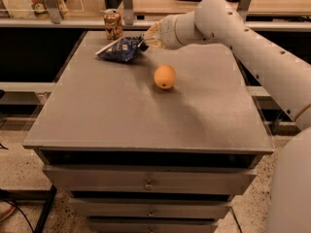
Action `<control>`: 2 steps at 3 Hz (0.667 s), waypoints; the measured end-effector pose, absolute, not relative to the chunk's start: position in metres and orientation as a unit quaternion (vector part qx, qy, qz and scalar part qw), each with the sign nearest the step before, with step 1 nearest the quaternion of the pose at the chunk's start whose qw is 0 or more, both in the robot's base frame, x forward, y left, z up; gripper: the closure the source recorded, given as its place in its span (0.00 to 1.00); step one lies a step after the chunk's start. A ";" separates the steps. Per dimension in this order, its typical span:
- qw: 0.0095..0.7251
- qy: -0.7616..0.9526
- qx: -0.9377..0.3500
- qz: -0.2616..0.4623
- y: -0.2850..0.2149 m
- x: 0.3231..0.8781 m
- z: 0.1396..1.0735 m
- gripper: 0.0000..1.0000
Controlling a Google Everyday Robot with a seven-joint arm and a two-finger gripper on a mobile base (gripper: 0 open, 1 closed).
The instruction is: Move blue chip bag near orange can
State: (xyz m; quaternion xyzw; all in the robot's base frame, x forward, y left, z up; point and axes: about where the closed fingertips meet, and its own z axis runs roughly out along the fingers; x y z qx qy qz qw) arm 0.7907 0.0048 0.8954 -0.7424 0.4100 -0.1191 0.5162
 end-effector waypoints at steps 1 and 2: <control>0.516 0.407 -0.744 -0.119 0.004 0.789 0.897 0.13; 0.521 0.408 -0.739 -0.124 -0.007 0.776 0.910 0.00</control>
Offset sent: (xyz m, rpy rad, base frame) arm -0.0131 -0.0112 0.0150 -0.0001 -0.0139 0.0130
